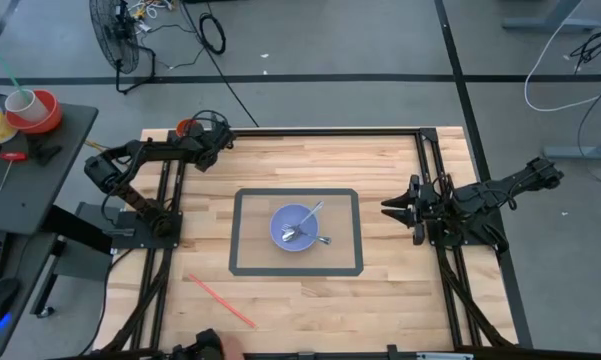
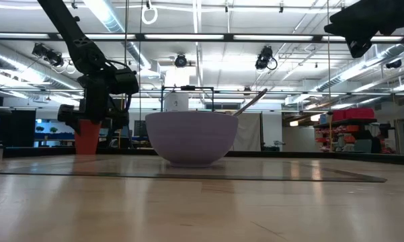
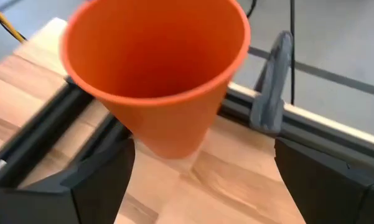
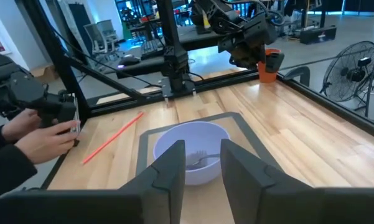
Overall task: Pick & Place Utensil
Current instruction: Put the orange cup on the mat to the top right of the purple bowl
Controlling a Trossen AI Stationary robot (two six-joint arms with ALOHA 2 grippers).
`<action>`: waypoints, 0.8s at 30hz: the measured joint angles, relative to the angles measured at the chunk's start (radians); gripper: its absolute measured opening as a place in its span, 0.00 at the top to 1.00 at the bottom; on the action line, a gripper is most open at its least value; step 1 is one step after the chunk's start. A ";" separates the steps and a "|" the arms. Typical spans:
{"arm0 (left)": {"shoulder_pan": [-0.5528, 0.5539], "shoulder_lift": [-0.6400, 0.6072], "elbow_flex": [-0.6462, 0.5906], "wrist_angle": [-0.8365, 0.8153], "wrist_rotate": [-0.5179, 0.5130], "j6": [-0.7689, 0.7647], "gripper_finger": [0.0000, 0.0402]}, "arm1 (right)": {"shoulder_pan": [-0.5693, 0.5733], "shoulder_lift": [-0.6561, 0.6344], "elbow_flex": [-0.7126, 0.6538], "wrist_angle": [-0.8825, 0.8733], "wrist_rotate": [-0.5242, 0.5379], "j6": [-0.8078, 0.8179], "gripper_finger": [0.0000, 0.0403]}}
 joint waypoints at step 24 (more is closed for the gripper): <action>0.002 0.021 0.059 -0.075 -0.068 -0.236 0.03 | 0.000 0.000 0.000 0.000 0.000 0.000 0.74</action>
